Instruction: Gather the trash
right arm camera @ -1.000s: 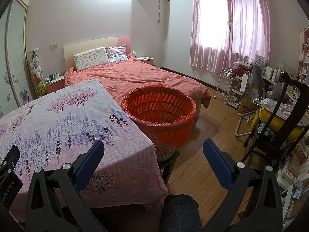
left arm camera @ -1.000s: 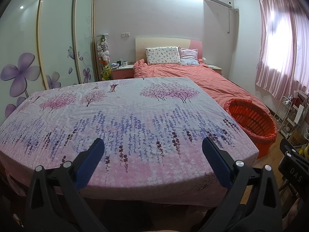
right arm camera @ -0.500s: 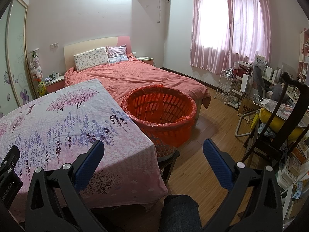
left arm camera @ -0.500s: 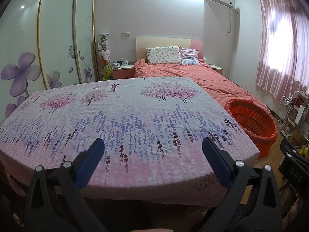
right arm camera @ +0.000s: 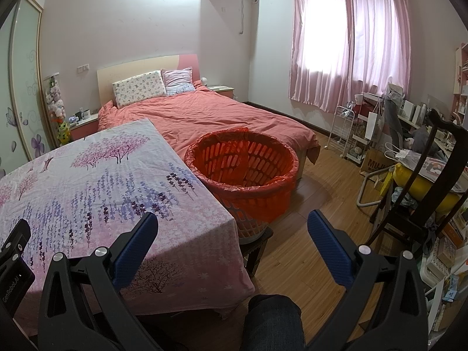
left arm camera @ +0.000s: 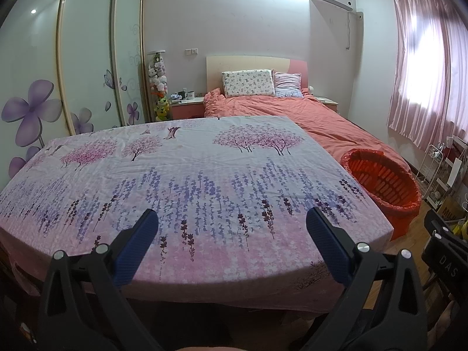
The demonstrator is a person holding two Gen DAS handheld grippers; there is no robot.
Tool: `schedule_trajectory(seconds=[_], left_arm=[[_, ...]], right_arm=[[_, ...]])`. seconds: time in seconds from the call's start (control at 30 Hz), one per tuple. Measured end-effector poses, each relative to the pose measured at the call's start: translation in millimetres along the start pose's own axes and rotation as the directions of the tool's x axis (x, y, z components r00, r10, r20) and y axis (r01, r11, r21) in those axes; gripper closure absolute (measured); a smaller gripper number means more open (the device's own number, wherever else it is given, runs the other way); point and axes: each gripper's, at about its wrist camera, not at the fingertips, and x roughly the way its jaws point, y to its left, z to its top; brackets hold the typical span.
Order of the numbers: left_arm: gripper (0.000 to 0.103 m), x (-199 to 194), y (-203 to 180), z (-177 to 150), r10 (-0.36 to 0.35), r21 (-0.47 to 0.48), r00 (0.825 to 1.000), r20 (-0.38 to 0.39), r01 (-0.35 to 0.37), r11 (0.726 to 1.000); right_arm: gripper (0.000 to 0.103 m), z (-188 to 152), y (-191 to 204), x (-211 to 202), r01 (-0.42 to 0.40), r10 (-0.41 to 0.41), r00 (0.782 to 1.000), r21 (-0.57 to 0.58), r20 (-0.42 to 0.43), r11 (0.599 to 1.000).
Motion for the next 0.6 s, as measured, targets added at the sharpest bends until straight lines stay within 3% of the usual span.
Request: schedule_trajectory(seconds=[0.6], left_arm=[[0.004, 1.9, 0.9, -0.7, -0.004, 0.0, 1.0, -0.005, 0.004, 1.0]], right_arm=[[0.002, -0.3, 0.2, -0.2, 0.001, -0.001, 1.0, 0.001, 0.0, 1.0]])
